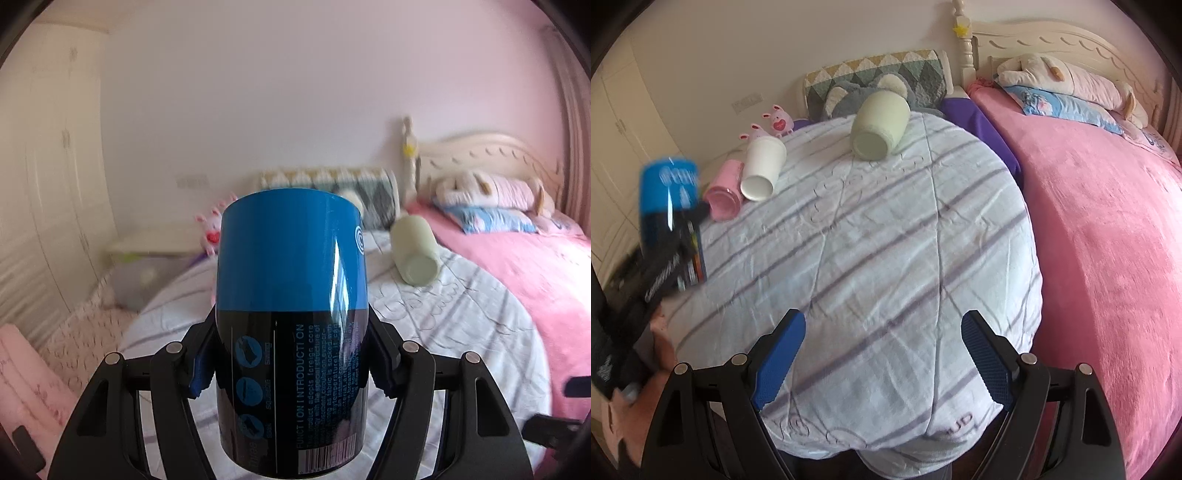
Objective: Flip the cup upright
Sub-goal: 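Lift and rotate the cup with the left gripper, turning its open rim up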
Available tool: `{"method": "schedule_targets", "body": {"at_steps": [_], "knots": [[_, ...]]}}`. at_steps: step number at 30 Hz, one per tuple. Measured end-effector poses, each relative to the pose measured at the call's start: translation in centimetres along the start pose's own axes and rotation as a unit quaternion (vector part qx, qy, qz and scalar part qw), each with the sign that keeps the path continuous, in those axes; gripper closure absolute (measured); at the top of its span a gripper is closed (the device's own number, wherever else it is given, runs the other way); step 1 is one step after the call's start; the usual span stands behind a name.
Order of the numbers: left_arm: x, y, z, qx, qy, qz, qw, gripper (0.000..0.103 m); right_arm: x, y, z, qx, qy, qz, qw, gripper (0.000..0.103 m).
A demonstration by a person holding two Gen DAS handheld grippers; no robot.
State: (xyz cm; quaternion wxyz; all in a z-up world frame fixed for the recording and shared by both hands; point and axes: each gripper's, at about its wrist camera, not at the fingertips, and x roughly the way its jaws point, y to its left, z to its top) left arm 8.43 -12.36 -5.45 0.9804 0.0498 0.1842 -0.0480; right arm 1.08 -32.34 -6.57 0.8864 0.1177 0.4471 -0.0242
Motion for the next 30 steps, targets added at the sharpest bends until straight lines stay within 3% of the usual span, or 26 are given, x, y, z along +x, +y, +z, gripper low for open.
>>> {"method": "schedule_targets", "body": {"at_steps": [8, 14, 20, 23, 28, 30], "knots": [[-0.9, 0.8, -2.7, 0.012, -0.005, -0.039, 0.9991, 0.035, 0.1, 0.7, -4.4, 0.004, 0.028, -0.036, 0.999, 0.015], [-1.2, 2.0, -4.5, 0.001, 0.035, -0.072, 0.9968, 0.035, -0.5, 1.2, -6.5, 0.008, 0.027, -0.055, 0.998, 0.015], [-2.9, 2.2, -4.2, -0.004, -0.014, -0.096, 0.9953, 0.035, -1.2, 2.2, -8.0, 0.002, 0.024, -0.067, 0.997, 0.015], [-3.3, 1.9, -2.9, 0.007, -0.047, -0.089, 0.9949, 0.035, -1.4, 2.6, -8.5, 0.0, 0.022, -0.07, 0.997, 0.015], [-0.9, 1.8, -4.2, -0.001, 0.023, -0.102, 0.9945, 0.035, -1.7, 2.8, -8.3, -0.001, 0.016, -0.071, 0.997, 0.015], [-1.6, 1.6, -4.8, 0.004, 0.012, -0.095, 0.9954, 0.035, -1.8, 2.9, -8.3, -0.003, 0.014, -0.071, 0.997, 0.015]]}}
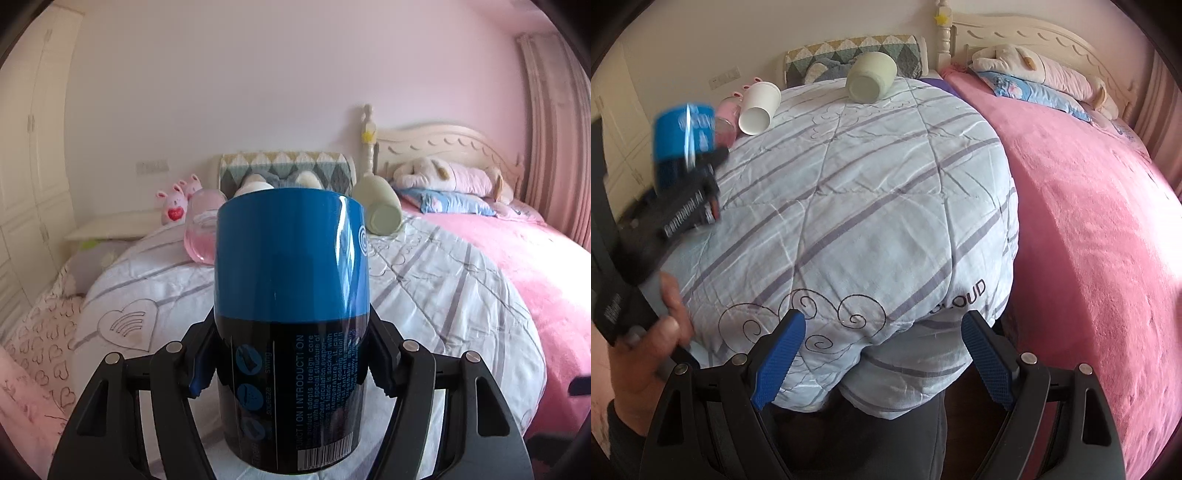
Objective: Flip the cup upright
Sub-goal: 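Lift and rotate the cup with the left gripper, turning its open rim up, then lower the upright cup onto the quilt and open the left gripper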
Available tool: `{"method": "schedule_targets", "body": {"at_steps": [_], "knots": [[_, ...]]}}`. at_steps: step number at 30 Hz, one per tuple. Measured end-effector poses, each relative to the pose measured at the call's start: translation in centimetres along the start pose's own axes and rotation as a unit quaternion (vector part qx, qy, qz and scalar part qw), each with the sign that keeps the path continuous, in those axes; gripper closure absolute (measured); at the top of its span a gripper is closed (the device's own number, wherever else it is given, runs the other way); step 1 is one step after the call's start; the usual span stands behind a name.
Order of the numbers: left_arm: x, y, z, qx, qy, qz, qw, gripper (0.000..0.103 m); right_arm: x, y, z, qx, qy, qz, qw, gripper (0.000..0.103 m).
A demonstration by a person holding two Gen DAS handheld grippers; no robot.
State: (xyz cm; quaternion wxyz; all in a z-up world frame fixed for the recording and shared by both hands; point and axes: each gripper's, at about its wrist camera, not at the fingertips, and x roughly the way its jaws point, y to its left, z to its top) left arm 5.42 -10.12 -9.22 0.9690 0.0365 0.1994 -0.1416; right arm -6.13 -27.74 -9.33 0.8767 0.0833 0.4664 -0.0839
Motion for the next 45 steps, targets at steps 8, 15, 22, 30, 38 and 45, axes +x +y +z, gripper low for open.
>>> {"method": "schedule_targets", "body": {"at_steps": [8, 15, 22, 30, 38, 45], "knots": [[-2.0, -0.8, -1.4, 0.017, -0.021, 0.005, 0.9996, 0.035, -0.4, 0.0, -0.5, -0.004, -0.003, -0.003, 1.0, 0.015], [-2.6, -0.6, -1.3, 0.006, -0.014, 0.001, 0.9999, 0.032, -1.6, 0.5, -0.6, -0.008, -0.019, -0.001, 1.0, 0.015], [-3.5, -0.5, -1.2, 0.008, -0.029, 0.004, 0.9996, 0.001, -3.1, 1.1, -0.9, -0.014, -0.037, 0.001, 0.999, 0.015], [-4.6, -0.5, -0.4, 0.024, -0.031, -0.005, 0.9992, 0.0, -4.9, 2.1, -1.0, -0.019, -0.063, 0.006, 0.998, 0.015], [-6.5, 0.9, 1.1, 0.01, 0.042, -0.014, 0.999, 0.0, -8.2, 2.6, -0.6, -0.018, -0.111, 0.01, 0.994, 0.015], [-11.2, 3.0, 2.9, 0.009, 0.097, 0.024, 0.995, 0.0, -11.8, 3.8, -0.5, -0.032, -0.157, 0.017, 0.987, 0.015]]}}
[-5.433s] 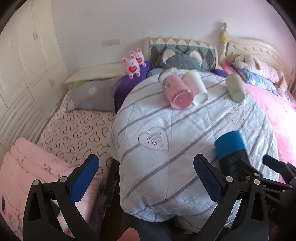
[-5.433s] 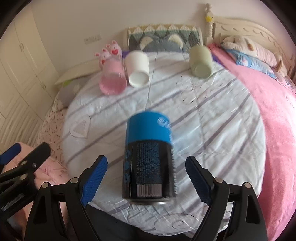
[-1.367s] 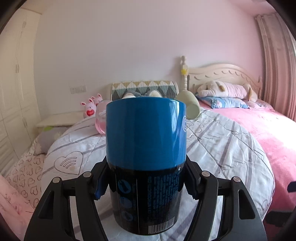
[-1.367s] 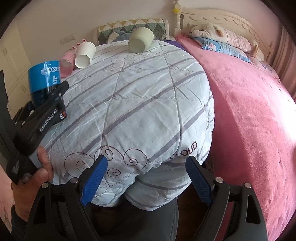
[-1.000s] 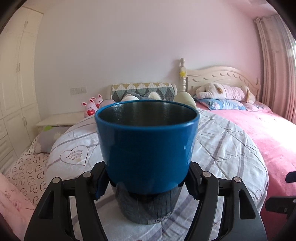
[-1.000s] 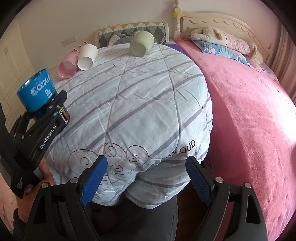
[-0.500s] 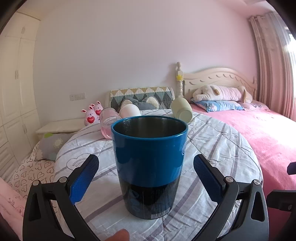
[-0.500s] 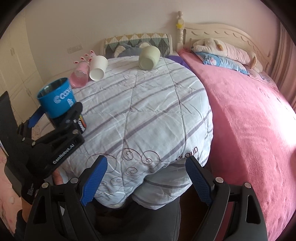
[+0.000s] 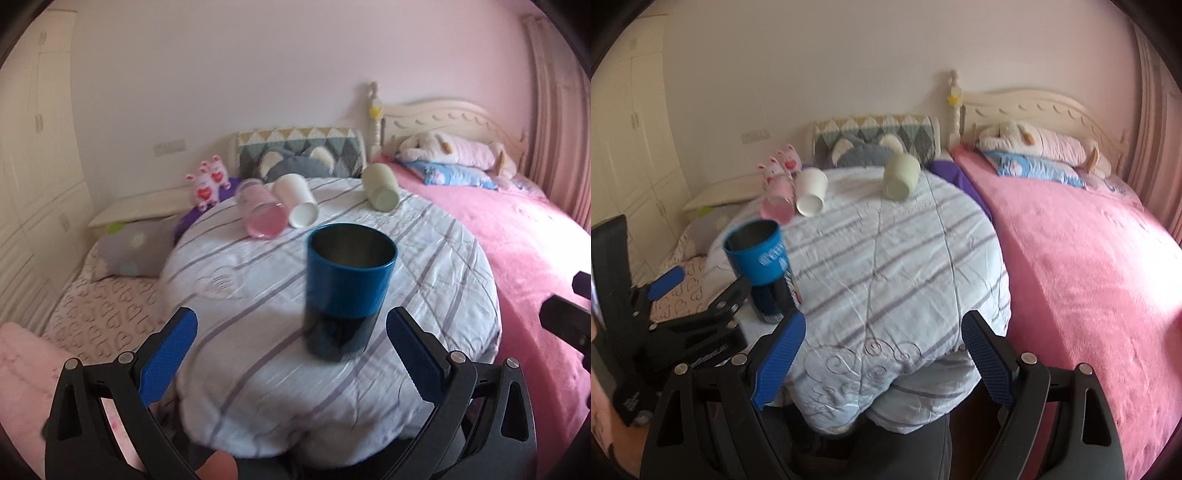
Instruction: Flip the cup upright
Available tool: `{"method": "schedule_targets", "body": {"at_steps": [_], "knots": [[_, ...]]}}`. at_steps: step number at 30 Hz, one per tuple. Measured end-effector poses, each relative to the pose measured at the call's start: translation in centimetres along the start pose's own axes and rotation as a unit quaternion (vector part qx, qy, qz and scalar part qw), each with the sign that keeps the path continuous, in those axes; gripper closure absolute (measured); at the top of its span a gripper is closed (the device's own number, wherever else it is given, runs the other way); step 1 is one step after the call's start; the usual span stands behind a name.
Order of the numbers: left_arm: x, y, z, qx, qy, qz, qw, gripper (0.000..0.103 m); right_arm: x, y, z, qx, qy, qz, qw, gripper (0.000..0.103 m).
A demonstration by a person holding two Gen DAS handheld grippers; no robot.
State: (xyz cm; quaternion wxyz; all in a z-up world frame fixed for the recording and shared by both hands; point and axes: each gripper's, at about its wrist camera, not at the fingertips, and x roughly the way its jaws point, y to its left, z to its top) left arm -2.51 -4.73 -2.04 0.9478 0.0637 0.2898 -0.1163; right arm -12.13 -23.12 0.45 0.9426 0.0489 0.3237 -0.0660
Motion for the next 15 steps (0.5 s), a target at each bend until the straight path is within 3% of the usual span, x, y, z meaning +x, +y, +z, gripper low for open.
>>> {"method": "schedule_targets", "body": {"at_steps": [8, 15], "knots": [[-7.7, 3.3, 0.3, -0.04, 0.005, 0.028, 0.9988, 0.0, -3.2, 2.4, 0.4, -0.025, -0.039, 0.031, 0.998, 0.015], [-11.1, 4.7, -0.8, -0.068, 0.017, 0.071, 0.9951, 0.0, -4.2, 3.8, -0.7, -0.033, -0.047, 0.053, 0.997, 0.015]]}}
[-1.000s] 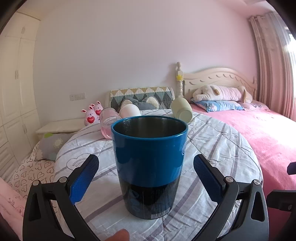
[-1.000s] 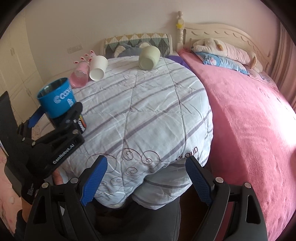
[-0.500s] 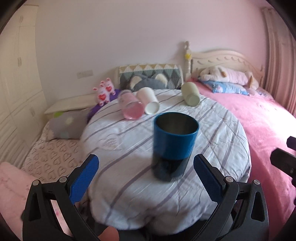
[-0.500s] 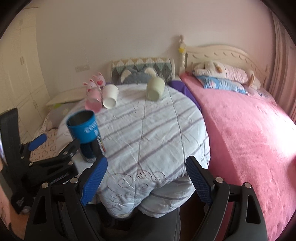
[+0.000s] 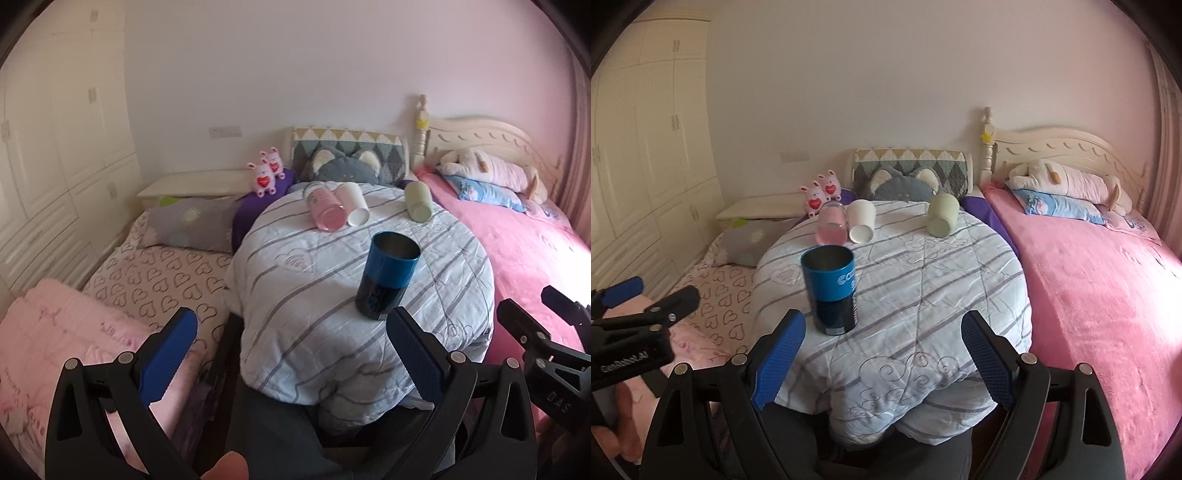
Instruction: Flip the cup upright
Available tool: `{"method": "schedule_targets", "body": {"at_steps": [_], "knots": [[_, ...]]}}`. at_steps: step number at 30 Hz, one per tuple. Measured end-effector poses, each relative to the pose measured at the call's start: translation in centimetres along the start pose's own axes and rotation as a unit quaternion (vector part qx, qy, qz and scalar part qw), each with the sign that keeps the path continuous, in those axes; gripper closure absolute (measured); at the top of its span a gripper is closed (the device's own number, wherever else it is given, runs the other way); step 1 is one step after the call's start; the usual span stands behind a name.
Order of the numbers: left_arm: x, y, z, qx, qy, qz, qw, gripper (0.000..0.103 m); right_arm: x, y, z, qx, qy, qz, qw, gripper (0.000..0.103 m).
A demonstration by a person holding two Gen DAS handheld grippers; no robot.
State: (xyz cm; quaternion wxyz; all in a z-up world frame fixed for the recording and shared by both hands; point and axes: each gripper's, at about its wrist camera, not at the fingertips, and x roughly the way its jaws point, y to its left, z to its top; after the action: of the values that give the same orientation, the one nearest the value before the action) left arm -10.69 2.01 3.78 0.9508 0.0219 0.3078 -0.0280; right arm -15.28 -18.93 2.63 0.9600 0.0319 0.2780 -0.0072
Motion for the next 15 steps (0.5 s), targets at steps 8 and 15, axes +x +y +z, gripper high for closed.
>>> {"method": "schedule_targets", "body": {"at_steps": [8, 15], "knots": [[-2.0, -0.7, -0.7, 0.008, -0.012, 0.009, 0.9999, 0.0, -0.6, 1.0, -0.2, -0.009, -0.006, 0.008, 1.0, 0.015], [-2.3, -0.6, -0.8, 0.006, -0.011, 0.014, 0.9998, 0.0, -1.1, 1.2, -0.1, -0.01, -0.012, 0.005, 1.0, 0.015]]}}
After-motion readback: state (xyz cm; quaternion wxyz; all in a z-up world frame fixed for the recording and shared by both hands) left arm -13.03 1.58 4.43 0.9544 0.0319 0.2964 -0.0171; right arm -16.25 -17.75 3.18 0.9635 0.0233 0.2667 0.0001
